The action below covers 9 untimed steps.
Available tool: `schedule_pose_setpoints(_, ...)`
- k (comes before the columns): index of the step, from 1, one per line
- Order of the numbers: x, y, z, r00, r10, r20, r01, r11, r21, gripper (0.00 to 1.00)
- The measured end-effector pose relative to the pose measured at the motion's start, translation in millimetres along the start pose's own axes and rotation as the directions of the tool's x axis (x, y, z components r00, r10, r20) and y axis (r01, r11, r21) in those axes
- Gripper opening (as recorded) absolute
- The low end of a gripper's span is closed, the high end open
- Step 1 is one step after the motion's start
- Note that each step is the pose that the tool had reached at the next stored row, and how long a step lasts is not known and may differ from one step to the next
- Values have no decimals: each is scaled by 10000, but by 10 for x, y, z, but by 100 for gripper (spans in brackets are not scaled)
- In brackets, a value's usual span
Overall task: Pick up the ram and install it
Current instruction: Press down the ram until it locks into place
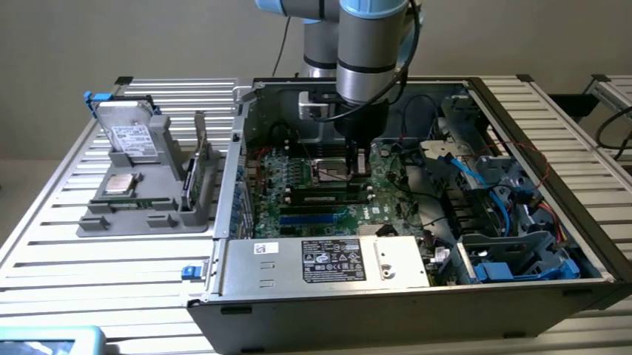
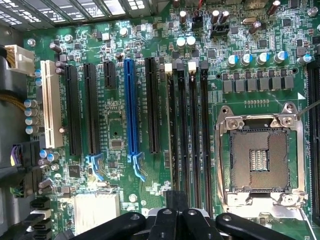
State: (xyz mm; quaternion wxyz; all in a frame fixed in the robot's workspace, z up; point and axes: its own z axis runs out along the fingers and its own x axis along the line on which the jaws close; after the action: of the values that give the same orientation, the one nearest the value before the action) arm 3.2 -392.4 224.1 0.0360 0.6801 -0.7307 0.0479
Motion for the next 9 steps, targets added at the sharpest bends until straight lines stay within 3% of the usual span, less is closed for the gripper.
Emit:
schedule_pose_setpoints(2, 0, 0, 1, 10000, 8, 2, -8, 10000, -1, 11)
schedule_pose_setpoints(3, 0, 4, -26, 10000, 16, 26, -16, 10000, -1, 11)
schedule_pose_setpoints(6, 28, 22, -154, 10000, 22, 18, -22, 10000, -3, 11)
schedule_pose_setpoints(9, 40, 87, -183, 10000, 24, 22, -24, 10000, -4, 11)
